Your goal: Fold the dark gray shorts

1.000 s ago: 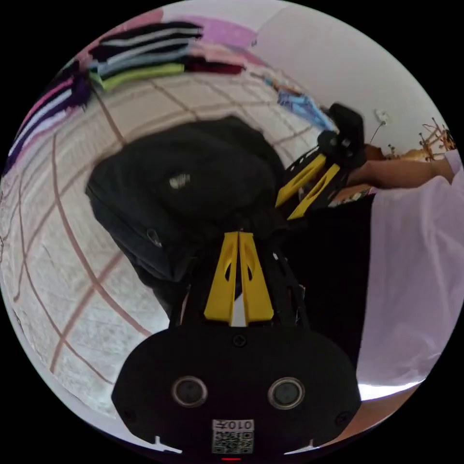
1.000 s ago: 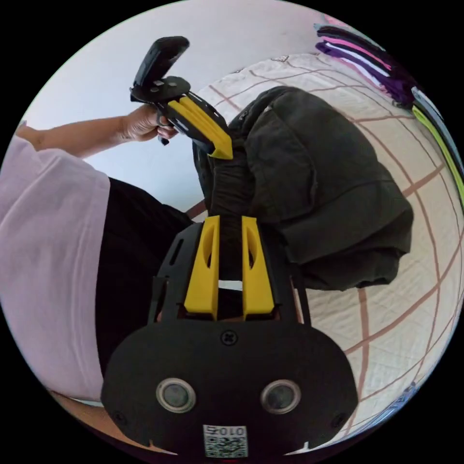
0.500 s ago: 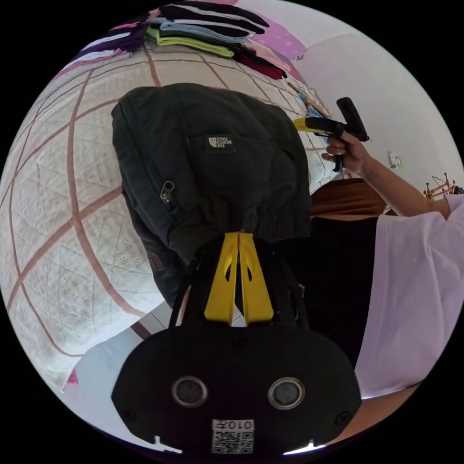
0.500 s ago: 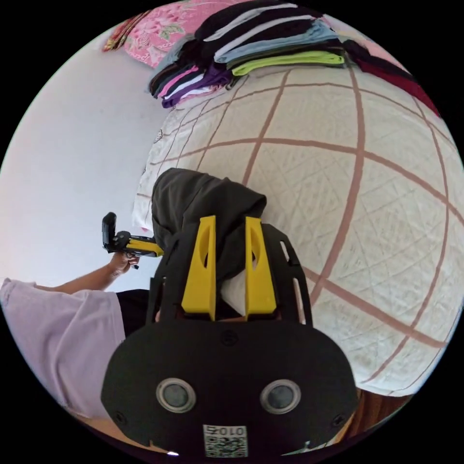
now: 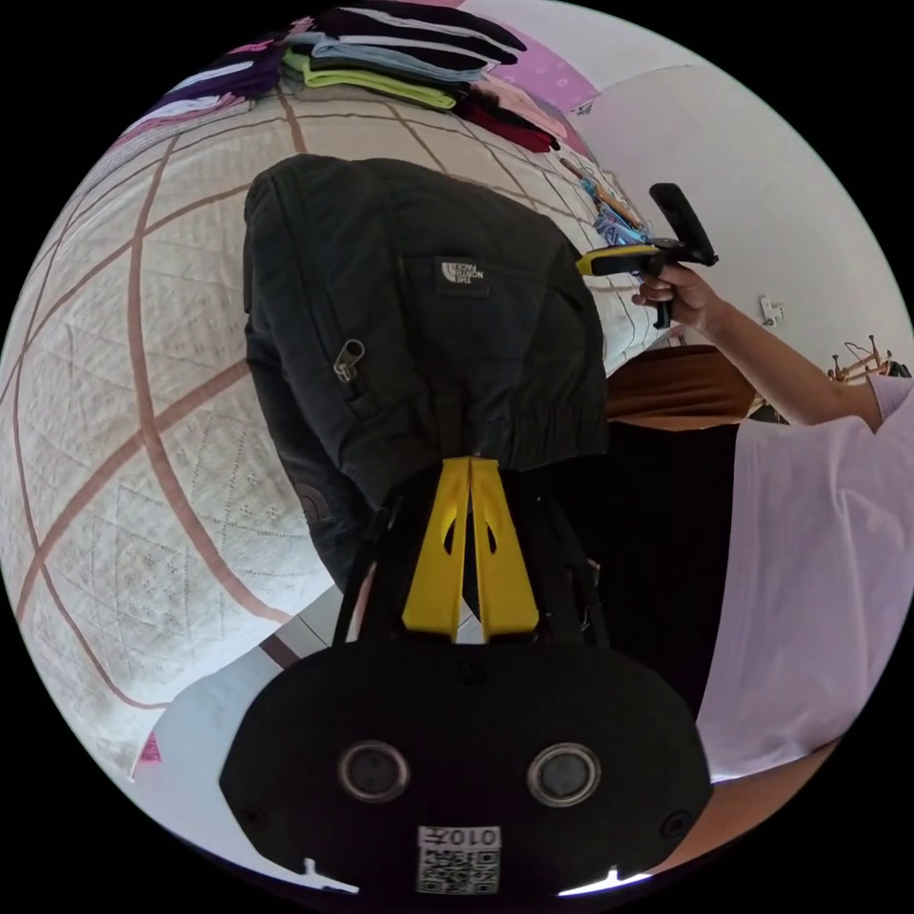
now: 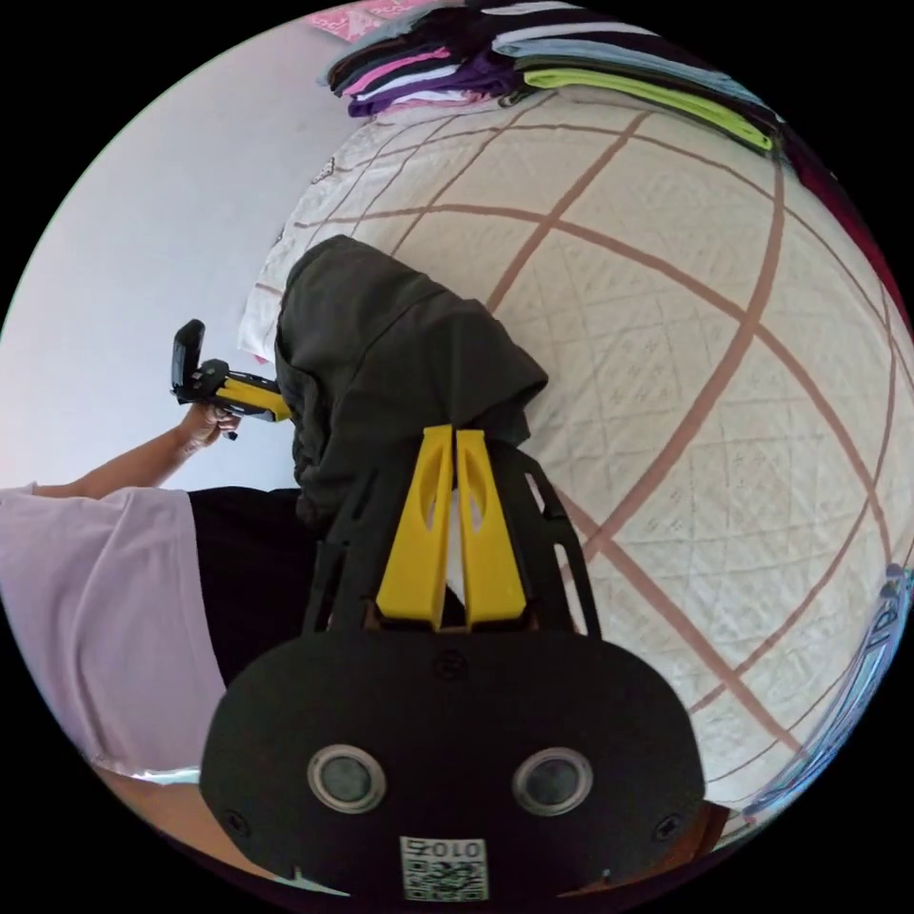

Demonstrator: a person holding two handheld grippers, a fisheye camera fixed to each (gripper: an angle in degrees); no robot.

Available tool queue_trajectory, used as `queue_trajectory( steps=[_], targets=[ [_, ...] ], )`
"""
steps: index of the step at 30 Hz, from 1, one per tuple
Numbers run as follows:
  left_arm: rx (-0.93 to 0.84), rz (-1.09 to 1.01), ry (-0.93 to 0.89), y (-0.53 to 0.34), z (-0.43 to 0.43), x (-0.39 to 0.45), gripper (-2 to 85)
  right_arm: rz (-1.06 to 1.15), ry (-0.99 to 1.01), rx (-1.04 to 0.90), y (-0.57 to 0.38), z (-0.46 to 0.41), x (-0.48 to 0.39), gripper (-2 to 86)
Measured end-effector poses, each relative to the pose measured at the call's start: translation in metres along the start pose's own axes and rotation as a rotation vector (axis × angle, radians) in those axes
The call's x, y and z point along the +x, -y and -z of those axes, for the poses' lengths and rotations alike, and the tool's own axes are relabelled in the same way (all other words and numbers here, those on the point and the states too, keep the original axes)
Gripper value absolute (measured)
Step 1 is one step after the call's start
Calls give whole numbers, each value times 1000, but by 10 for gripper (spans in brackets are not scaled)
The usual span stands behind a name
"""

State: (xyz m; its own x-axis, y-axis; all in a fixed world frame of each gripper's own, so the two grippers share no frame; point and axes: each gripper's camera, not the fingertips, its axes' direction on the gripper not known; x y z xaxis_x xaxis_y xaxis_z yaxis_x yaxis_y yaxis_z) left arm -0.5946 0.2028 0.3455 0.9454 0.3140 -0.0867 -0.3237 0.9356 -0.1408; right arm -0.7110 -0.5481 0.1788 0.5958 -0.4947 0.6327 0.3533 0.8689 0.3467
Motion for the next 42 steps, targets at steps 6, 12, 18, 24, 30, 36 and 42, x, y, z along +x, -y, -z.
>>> queue_trajectory(
  steps=[6, 12, 18, 24, 30, 36, 42],
  targets=[
    [-19, -44, 61, 0, 15, 11, -1, -68, 104, 52, -4, 4, 22, 48],
    [118, -166, 117, -8, 43, 44, -1, -50, 192, 328, -66, 37, 2, 48],
    [5, -22, 109, 8, -6, 23, 0, 76, 83, 229, -51, -7, -27, 59],
    [83, 41, 62, 7, -5, 19, 6, 177, -13, 1, -47, -21, -31, 61],
    [287, 166, 198, 5, 58, 17, 60, 44, -47, 202, -77, 32, -7, 127],
    [278, 308, 84, 33, 60, -47, 114, 70, -68, 125, -45, 32, 20, 147],
    [152, 278, -1, 78, 29, -61, 126, 56, 0, 21, -34, 9, 41, 143]
  ],
)
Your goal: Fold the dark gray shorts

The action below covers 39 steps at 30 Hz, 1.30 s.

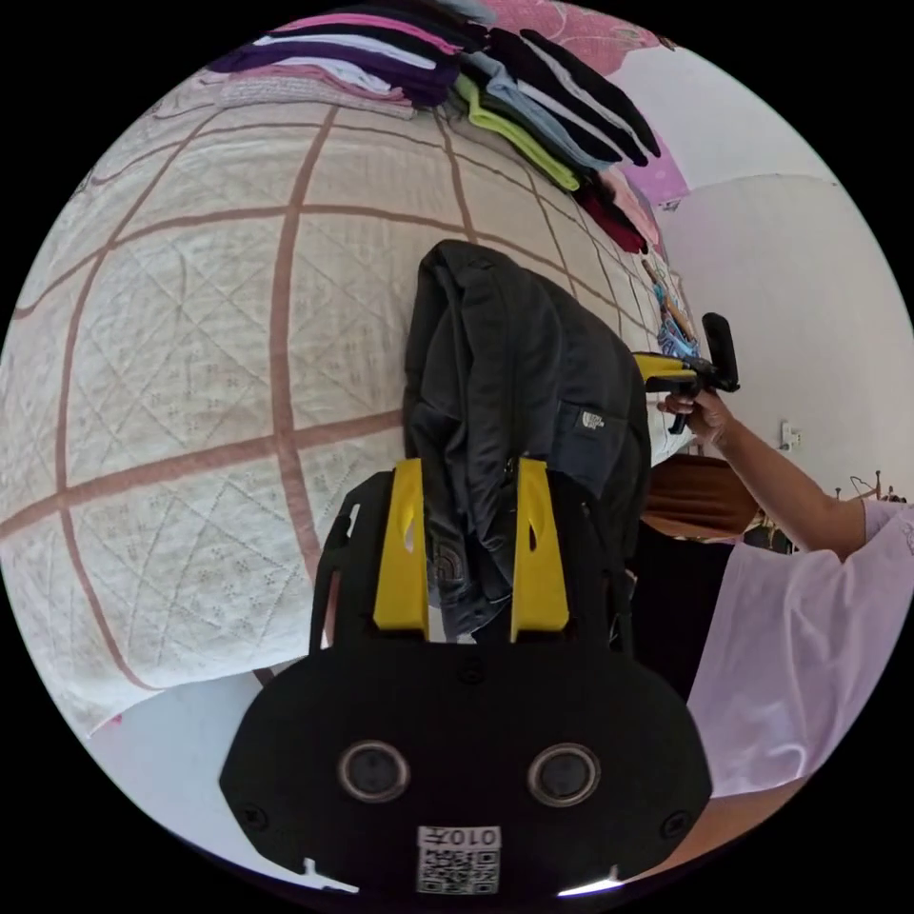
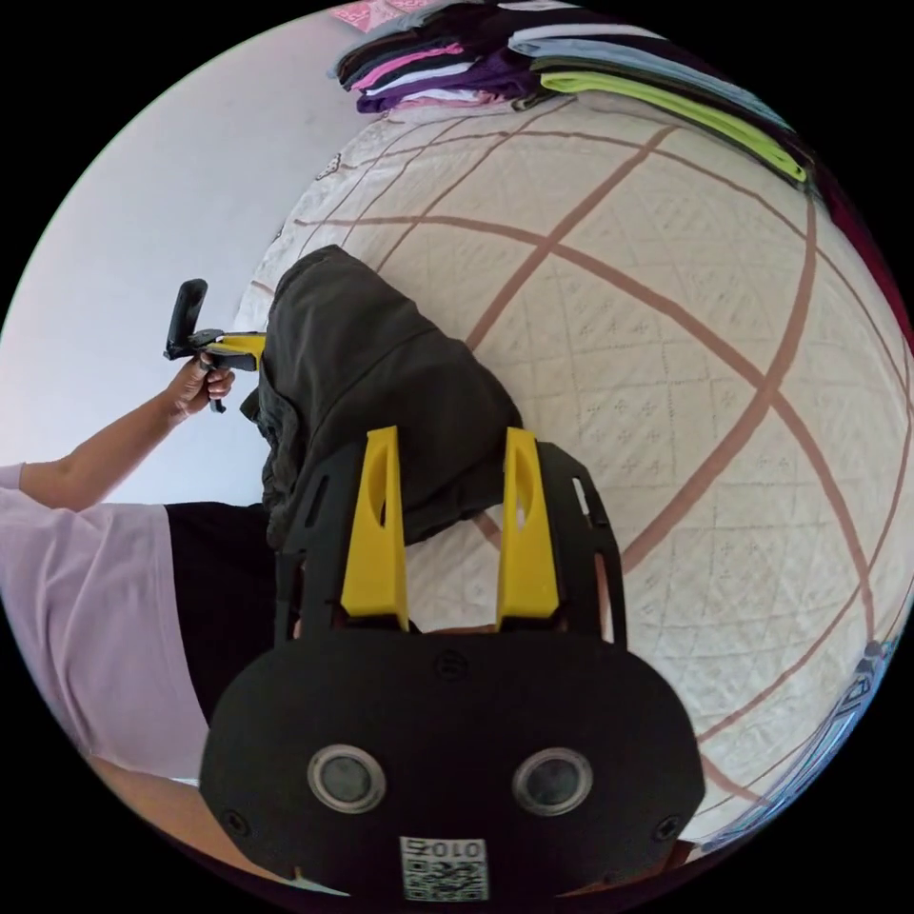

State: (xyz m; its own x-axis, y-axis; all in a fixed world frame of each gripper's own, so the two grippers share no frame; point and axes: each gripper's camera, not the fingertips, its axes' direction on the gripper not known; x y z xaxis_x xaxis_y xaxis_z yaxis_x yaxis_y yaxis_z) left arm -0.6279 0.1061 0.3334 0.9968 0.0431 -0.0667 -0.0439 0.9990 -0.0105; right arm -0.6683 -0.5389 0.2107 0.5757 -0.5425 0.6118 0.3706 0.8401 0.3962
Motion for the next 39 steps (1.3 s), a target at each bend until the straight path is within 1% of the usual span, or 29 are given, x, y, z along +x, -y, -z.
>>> queue_trajectory(
  steps=[2, 6, 8, 10, 12, 15, 17, 21, 23, 24, 26, 27, 29, 30, 32, 36, 38, 39],
  targets=[
    [3, 17, -52, 10, -5, 3, 118, -18, -11, 17, -5, -2, -4, 139],
    [25, 14, -59, 18, -5, 15, 100, -71, -22, 76, -20, -2, -9, 121],
    [31, 61, -138, 26, -10, 15, 79, -153, 67, 116, -31, -1, 1, 94],
    [28, 89, -160, 35, -10, 18, 66, -212, 147, 119, -38, 1, 10, 73],
    [21, 74, -138, 48, -8, 28, 58, -249, 215, 121, -42, 6, 16, 61],
    [-35, -5, -72, 77, 0, 53, 49, -205, 209, 119, -47, 21, 9, 54],
    [-95, -113, -4, 110, 8, 78, 46, -151, 160, 117, -57, 38, -6, 52],
    [-156, -285, 70, 177, 13, 121, 43, -137, 85, 127, -89, 55, -28, 51],
    [-188, -425, 108, 230, 7, 160, 42, -174, 44, 178, -120, 63, -39, 50],
    [-201, -461, 118, 244, 4, 171, 42, -189, 36, 195, -128, 64, -41, 50],
    [-247, -614, 148, 294, -12, 220, 42, -271, 12, 266, -159, 73, -46, 50],
    [-255, -658, 157, 305, -17, 234, 42, -295, 2, 284, -166, 76, -46, 50],
    [-277, -821, 197, 341, -38, 288, 41, -378, -48, 363, -193, 89, -53, 50],
    [-279, -854, 201, 350, -43, 302, 40, -394, -62, 379, -199, 93, -56, 50],
    [-273, -971, 196, 381, -59, 355, 39, -455, -112, 420, -218, 100, -67, 50],
    [-287, -1159, 233, 414, -85, 439, 37, -576, -90, 477, -245, 97, -72, 50],
    [-340, -1274, 260, 427, -108, 489, 37, -658, -13, 497, -257, 86, -68, 51],
    [-356, -1302, 270, 429, -115, 501, 37, -671, 10, 498, -259, 82, -67, 51]
  ],
)
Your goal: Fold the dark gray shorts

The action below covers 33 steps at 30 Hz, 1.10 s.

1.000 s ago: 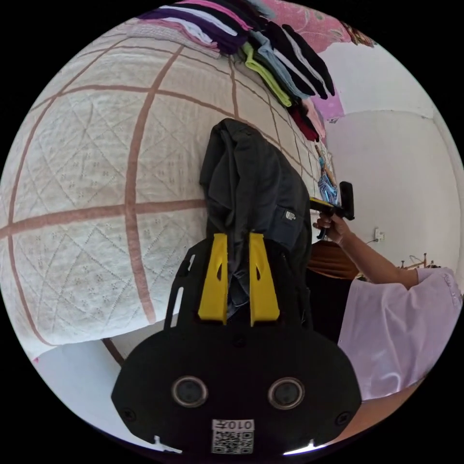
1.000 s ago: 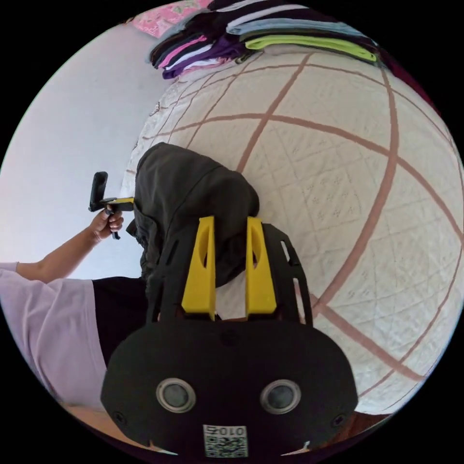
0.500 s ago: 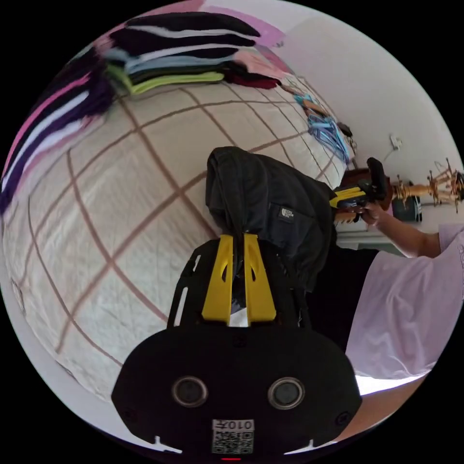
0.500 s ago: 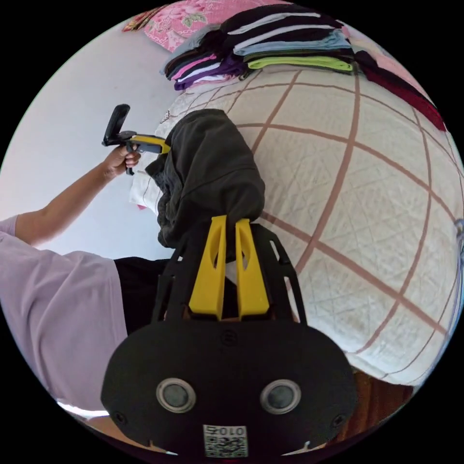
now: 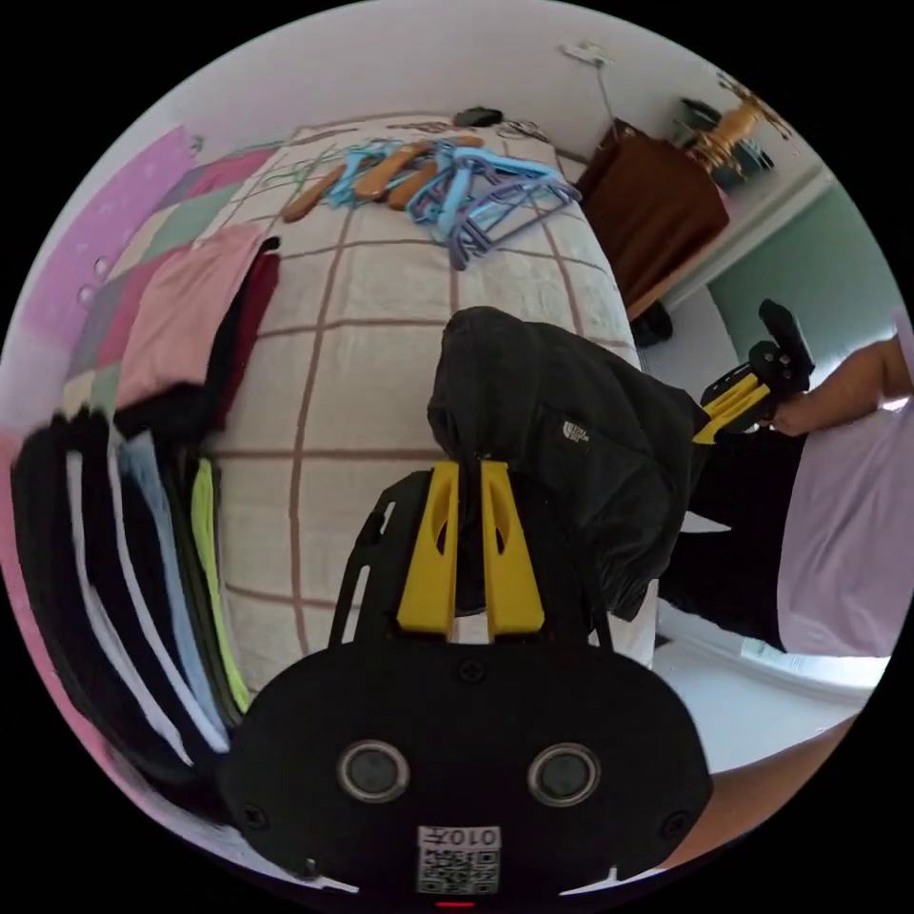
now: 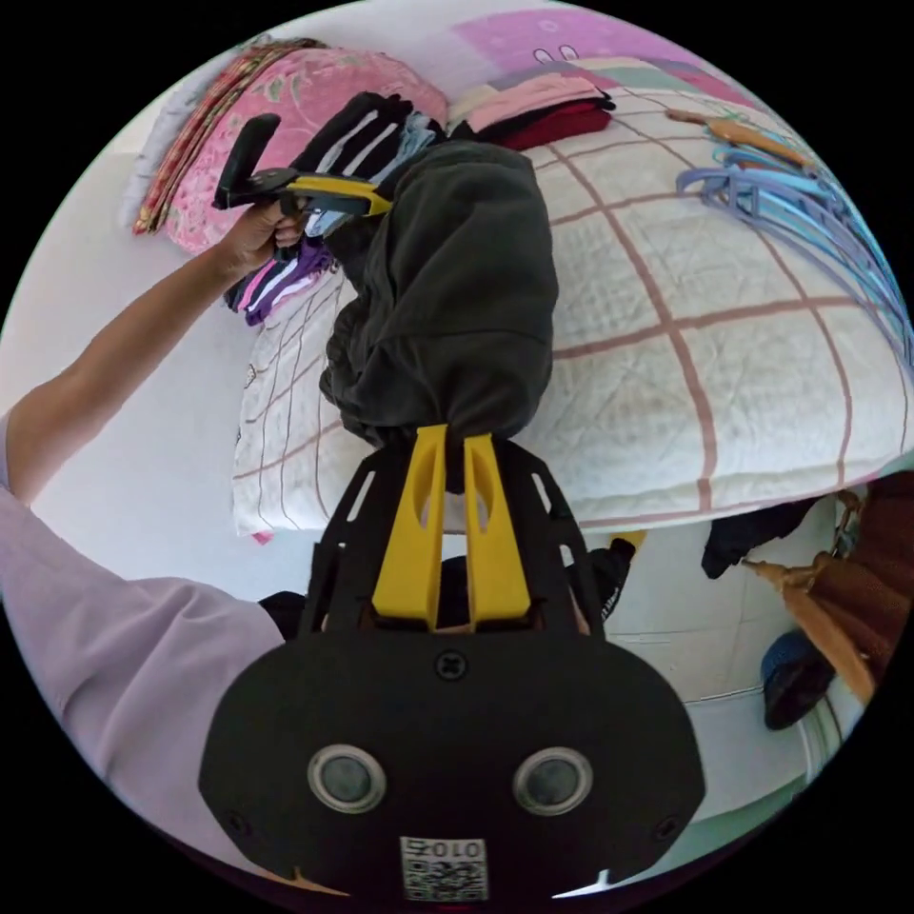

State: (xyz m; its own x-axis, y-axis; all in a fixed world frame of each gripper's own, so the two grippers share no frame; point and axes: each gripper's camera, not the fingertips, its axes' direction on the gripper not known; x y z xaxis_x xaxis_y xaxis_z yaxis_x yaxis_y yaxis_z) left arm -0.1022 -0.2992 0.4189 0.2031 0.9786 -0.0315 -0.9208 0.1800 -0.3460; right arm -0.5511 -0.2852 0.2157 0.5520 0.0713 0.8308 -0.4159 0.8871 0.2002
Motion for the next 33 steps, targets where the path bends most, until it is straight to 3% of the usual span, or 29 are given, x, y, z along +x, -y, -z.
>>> queue_trajectory(
  steps=[6, 9, 13, 18, 22, 25, 29, 33],
  targets=[
    [-193, -245, 43, 108, -28, 18, 47, 112, 34, -103, -3, -20, -8, 58],
    [-209, -74, 21, 110, -48, 5, 55, 224, 72, -206, -3, -11, -5, 65],
    [47, 276, -54, 59, -20, -10, 64, 440, -78, -212, -2, 28, -3, 67],
    [411, 682, 86, -42, 39, 33, 77, 592, -130, -142, 45, 60, 1, 76],
    [285, 790, 42, -83, 15, 88, 85, 812, -159, -178, 116, 49, -22, 92],
    [298, 888, -94, -106, -14, 114, 86, 971, -179, -219, 173, 36, -54, 95],
    [336, 962, -109, -116, -36, 131, 79, 1129, -189, -219, 241, 7, -107, 105],
    [352, 915, -165, -112, -53, 133, 62, 1240, -201, -338, 268, -49, -147, 111]
  ],
)
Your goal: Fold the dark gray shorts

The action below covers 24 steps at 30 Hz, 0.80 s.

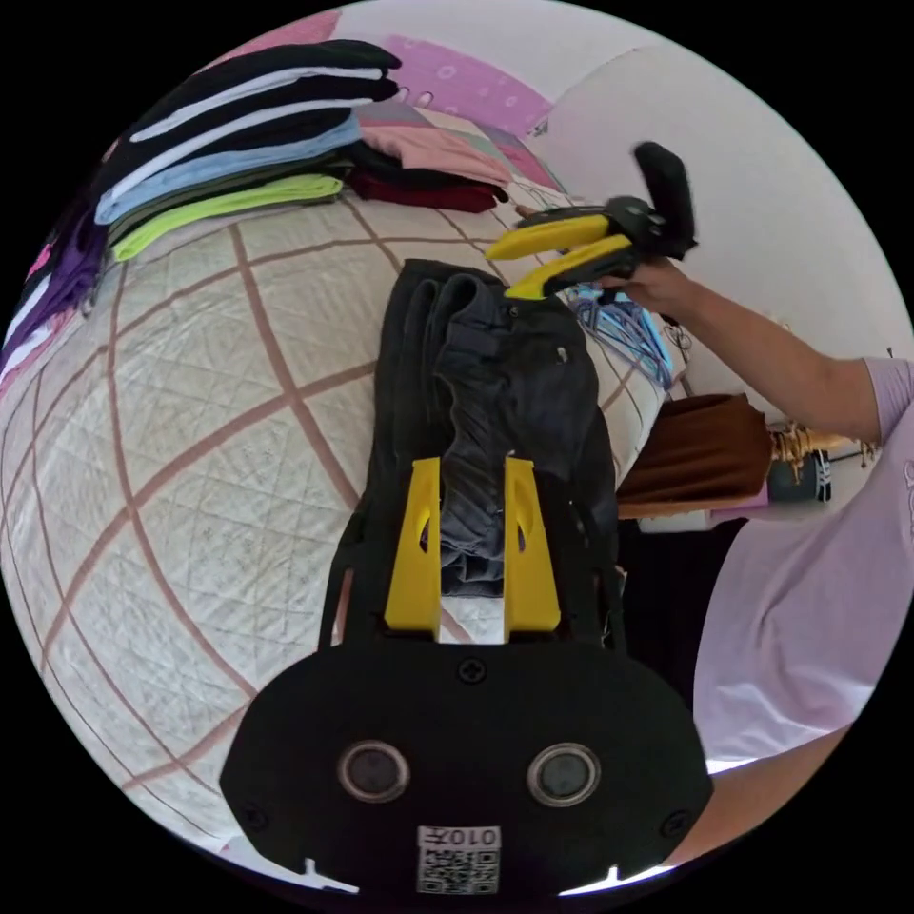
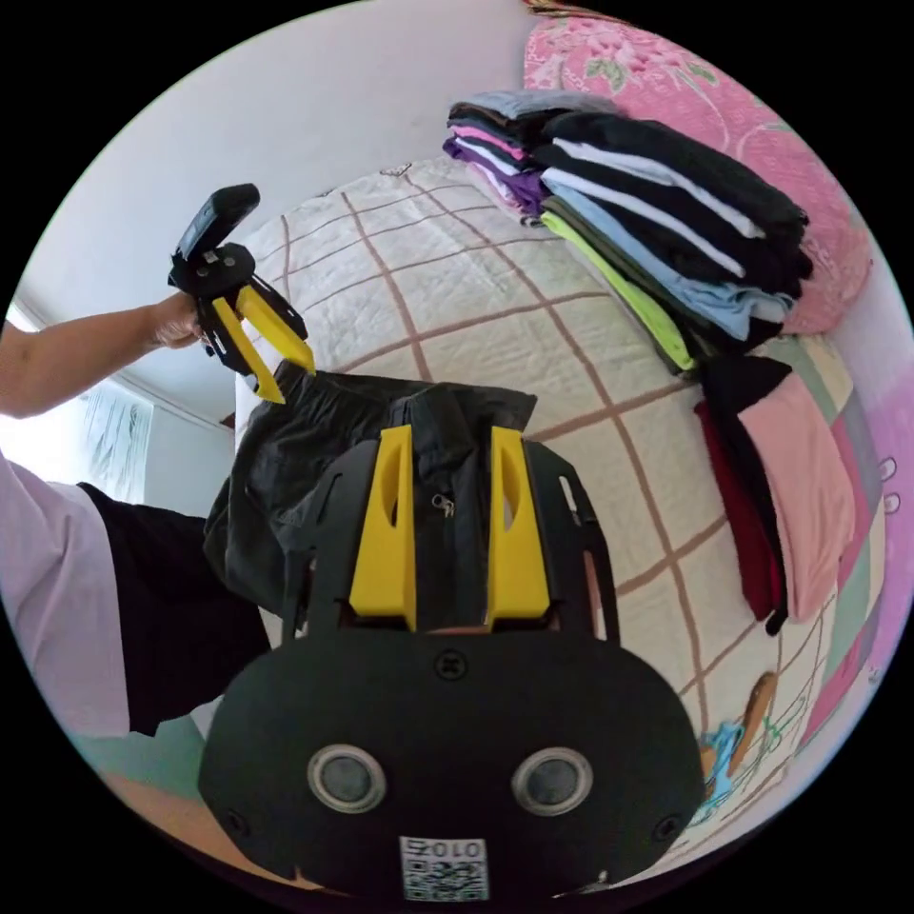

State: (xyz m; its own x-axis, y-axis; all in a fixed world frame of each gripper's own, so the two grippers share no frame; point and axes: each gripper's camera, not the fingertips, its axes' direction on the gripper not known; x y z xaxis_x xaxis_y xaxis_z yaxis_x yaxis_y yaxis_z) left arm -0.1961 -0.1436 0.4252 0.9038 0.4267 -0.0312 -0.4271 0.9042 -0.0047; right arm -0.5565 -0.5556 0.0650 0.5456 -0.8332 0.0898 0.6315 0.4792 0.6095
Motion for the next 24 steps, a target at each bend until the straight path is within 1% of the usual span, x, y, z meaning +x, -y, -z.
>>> queue_trajectory(
  steps=[1, 2, 3, 4, 9, 12, 14, 16, 18, 20, 21, 22, 24],
  targets=[
    [-21, -32, -38, -1, -6, 1, 51, 35, 46, -55, 16, -18, -2, 112],
    [-56, -62, -76, -3, -12, 4, 40, 55, 48, -119, 28, -34, -7, 109],
    [-74, -87, -102, -5, -14, 6, 34, 68, 23, -148, 32, -39, -10, 106],
    [-104, -97, -116, -8, -17, 9, 25, 76, -57, -184, 39, -42, -15, 97],
    [-29, -68, -84, -22, 1, 13, 11, 1, -47, -148, 61, -12, -10, 73],
    [8, 74, -109, -26, -9, -11, 19, -127, -31, -152, 73, -16, 11, 72],
    [-12, 203, -127, -34, -39, -29, 33, -248, -5, -199, 81, -44, 27, 78],
    [-21, 286, -150, -46, -57, -34, 46, -311, 3, -206, 84, -62, 33, 81],
    [53, 300, -105, -60, -51, -23, 56, -344, 28, -207, 87, -67, 38, 82],
    [142, 276, 94, -83, -28, 12, 67, -332, 76, -217, 90, -65, 43, 81],
    [164, 275, 132, -90, -23, 21, 69, -320, 85, -213, 90, -63, 44, 80],
    [210, 272, 164, -107, -14, 40, 74, -307, 107, -197, 89, -55, 44, 79],
    [259, 288, 148, -135, -9, 65, 81, -274, 119, -120, 83, -34, 41, 77]
  ],
)
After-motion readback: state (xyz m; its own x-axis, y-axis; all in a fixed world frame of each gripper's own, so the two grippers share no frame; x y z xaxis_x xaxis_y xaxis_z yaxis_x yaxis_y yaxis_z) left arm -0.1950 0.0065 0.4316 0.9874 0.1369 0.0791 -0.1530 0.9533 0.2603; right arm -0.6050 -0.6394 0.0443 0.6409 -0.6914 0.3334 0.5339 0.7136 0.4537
